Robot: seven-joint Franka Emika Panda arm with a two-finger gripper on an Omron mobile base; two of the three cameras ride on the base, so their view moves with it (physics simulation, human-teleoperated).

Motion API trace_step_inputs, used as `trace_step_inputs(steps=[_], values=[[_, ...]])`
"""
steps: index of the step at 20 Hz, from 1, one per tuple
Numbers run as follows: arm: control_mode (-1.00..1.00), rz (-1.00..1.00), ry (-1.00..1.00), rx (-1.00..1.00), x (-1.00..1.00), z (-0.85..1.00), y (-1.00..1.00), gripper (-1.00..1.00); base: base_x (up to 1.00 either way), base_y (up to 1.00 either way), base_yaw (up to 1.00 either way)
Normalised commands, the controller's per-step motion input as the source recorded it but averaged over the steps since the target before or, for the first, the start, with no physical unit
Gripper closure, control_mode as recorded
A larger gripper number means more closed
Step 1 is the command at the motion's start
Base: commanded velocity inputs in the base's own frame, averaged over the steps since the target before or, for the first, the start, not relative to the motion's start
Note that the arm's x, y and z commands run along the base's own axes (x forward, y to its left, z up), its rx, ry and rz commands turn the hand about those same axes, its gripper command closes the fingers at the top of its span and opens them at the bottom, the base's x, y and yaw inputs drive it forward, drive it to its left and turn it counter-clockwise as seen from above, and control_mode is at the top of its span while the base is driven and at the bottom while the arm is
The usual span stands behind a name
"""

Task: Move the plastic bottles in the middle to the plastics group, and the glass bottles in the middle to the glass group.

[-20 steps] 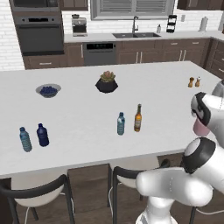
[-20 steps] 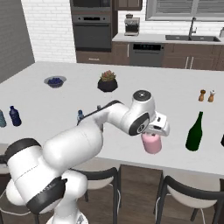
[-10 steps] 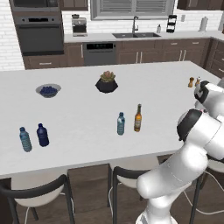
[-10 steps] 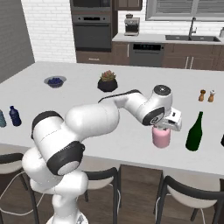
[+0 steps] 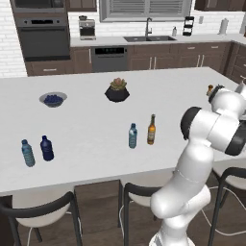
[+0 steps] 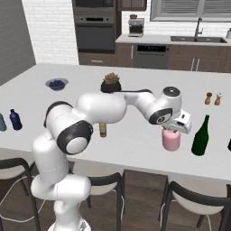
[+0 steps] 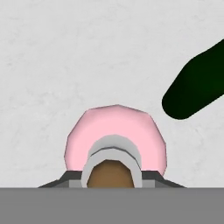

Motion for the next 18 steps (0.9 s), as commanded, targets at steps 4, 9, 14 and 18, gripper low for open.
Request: trace_step_inputs(steps=[4, 9, 14, 18], values=[[-1.0, -0.02, -0.05, 0.0, 0.21, -0.41, -0.23, 1.0, 0.0, 0.0, 0.0], [-1.0, 0.0, -0.08, 0.0, 0.28, -0.35, -0.31, 1.0, 0.0, 0.0, 0.0], [-1.0, 0.0, -0.09, -0.05, 0.28, -0.44, -0.03, 1.0, 0.0, 0.0, 0.0], [-1.0, 0.0, -0.1, -0.05, 0.3, -0.44, 0.0, 1.0, 0.0, 0.0, 0.0]])
